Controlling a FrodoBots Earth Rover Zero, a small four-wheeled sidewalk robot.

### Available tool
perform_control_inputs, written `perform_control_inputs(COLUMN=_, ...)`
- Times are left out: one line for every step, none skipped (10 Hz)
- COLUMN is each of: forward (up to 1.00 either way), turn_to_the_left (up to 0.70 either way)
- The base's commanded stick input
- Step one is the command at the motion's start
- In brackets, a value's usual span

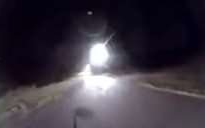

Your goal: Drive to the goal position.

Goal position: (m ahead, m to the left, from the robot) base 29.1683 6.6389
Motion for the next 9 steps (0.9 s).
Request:
perform_control_inputs(forward=1.0, turn_to_the_left=0.22)
perform_control_inputs(forward=1.0, turn_to_the_left=0.14)
perform_control_inputs(forward=1.0, turn_to_the_left=0.08)
perform_control_inputs(forward=1.0, turn_to_the_left=0.03)
perform_control_inputs(forward=1.0, turn_to_the_left=0.03)
perform_control_inputs(forward=1.0, turn_to_the_left=0.02)
perform_control_inputs(forward=1.0, turn_to_the_left=0.02)
perform_control_inputs(forward=1.0, turn_to_the_left=0.03)
perform_control_inputs(forward=1.0, turn_to_the_left=0.03)
